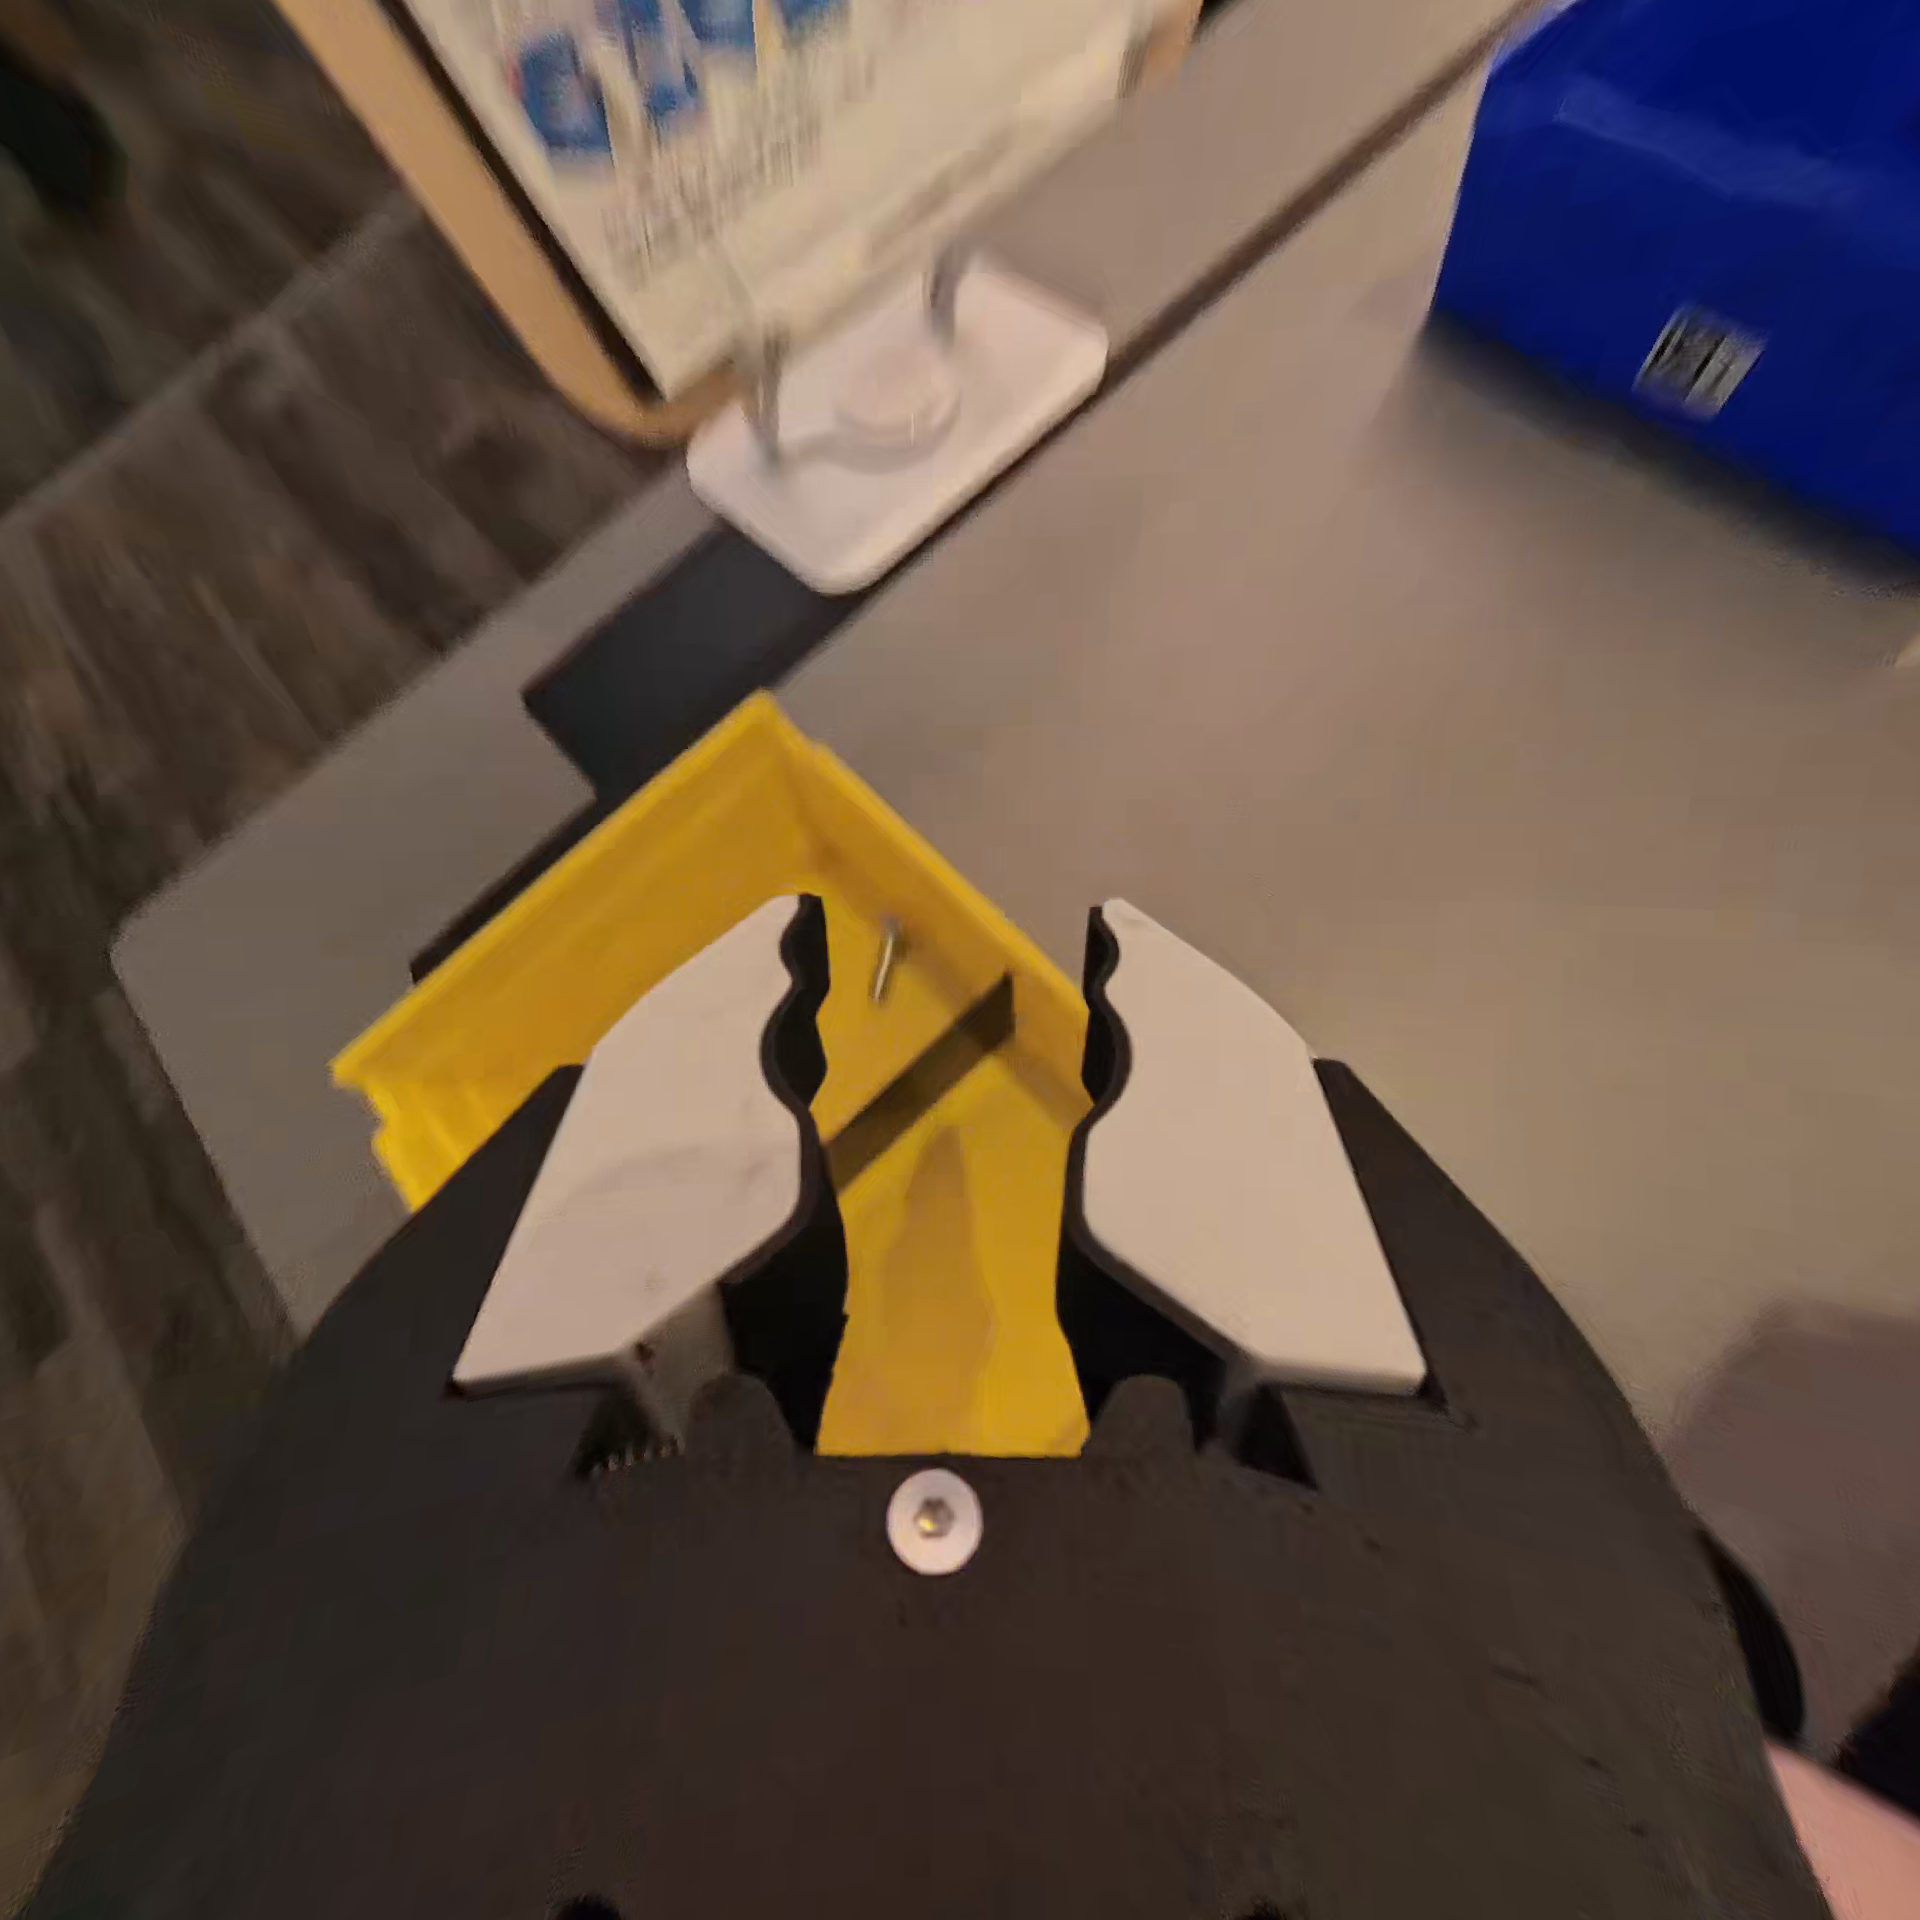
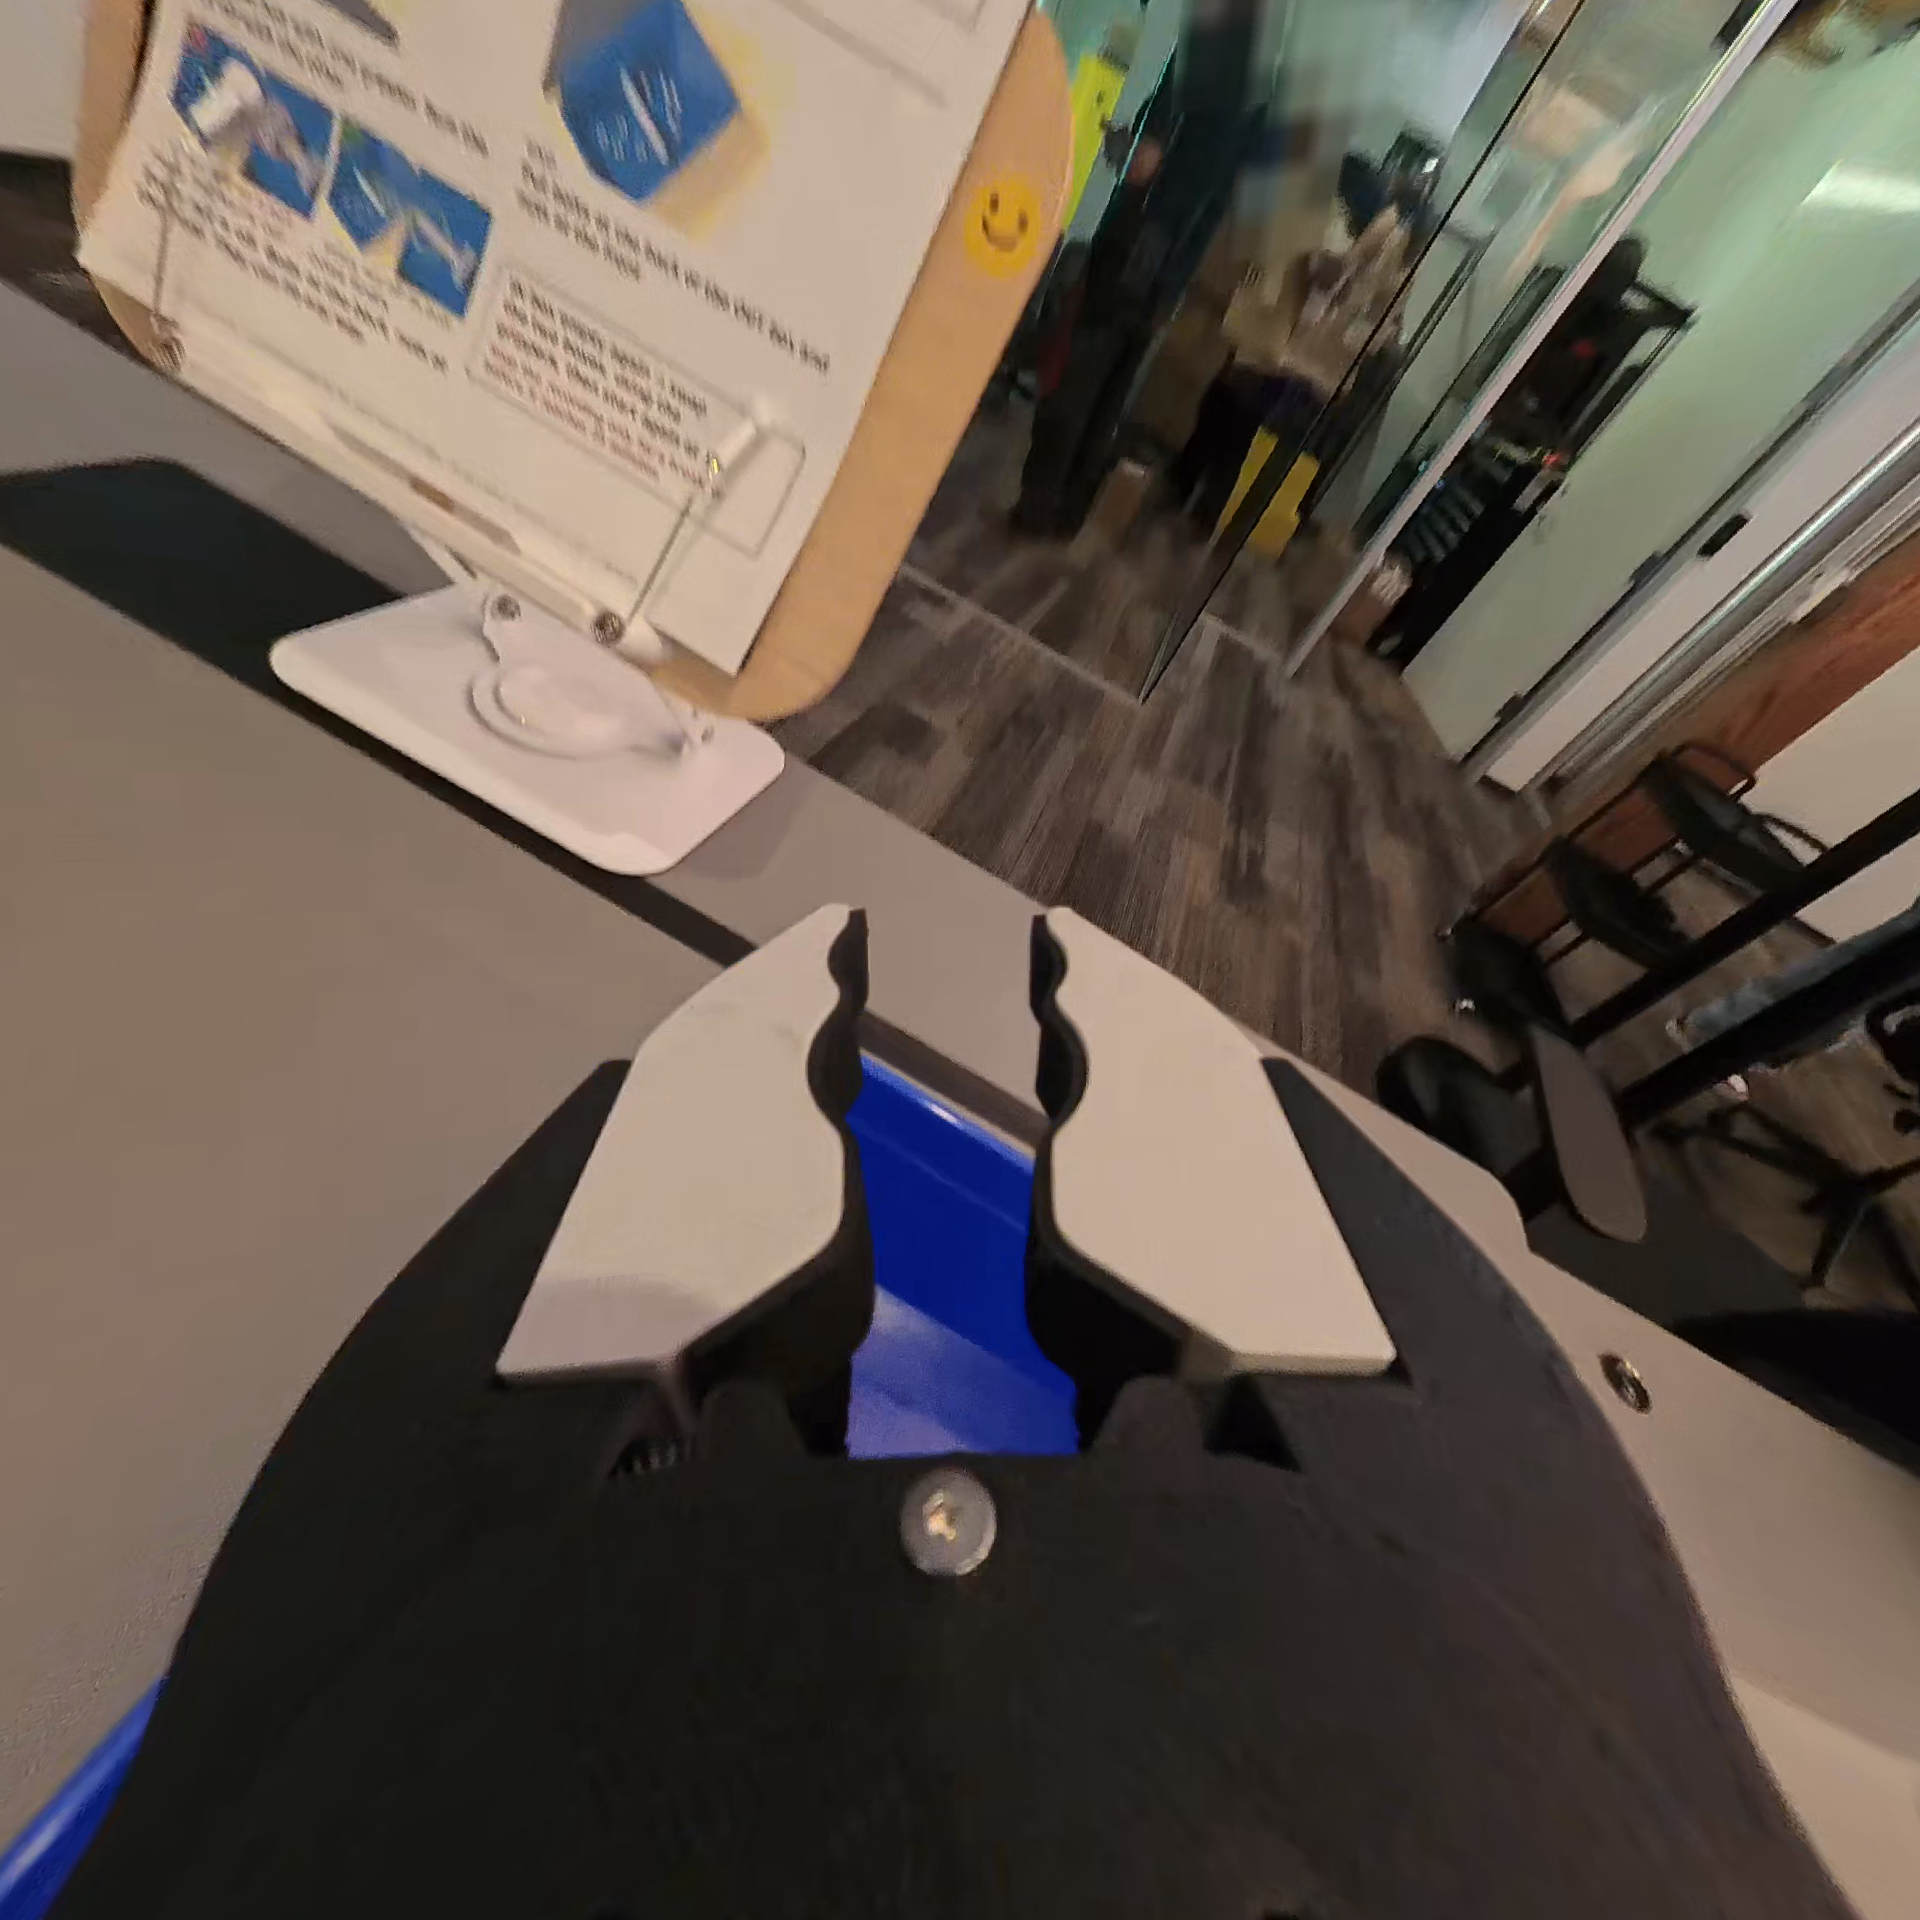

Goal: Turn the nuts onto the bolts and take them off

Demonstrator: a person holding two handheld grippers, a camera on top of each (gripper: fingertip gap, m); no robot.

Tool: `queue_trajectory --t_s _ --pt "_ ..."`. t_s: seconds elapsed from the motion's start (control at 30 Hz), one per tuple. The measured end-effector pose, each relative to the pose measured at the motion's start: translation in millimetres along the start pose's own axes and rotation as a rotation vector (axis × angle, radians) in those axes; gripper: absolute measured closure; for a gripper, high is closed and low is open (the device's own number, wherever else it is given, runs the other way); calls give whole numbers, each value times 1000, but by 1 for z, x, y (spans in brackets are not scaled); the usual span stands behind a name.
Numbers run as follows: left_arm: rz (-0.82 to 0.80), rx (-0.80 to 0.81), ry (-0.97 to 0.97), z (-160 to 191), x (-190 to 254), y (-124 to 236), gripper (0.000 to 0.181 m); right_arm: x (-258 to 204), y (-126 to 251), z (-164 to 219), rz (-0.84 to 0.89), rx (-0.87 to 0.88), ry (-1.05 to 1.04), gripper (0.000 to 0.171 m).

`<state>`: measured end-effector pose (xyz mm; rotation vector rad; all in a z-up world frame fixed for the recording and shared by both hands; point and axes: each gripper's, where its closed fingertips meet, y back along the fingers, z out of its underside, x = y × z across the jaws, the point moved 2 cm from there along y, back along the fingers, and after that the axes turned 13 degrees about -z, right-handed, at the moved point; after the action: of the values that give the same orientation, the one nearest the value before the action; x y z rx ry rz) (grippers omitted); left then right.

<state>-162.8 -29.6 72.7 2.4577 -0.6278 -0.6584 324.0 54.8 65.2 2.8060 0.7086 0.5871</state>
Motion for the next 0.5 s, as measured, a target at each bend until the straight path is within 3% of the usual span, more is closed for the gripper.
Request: queue_trajectory --t_s 0.17,0.23,0.33,0.5 --pt "245 -422 -74 89 18 2 143 -9 -1 -10 -28 61 -8 140" --pt "301 -512 -96 105 23 4 145 -11 -2 -10 -49 65 -26 140" --pt "340 -455 -97 98 25 4 150 -11 -4 -9 -58 62 -24 140" --pt "214 -372 -240 95 16 17 147 -13 -3 -5 -57 16 26 138"
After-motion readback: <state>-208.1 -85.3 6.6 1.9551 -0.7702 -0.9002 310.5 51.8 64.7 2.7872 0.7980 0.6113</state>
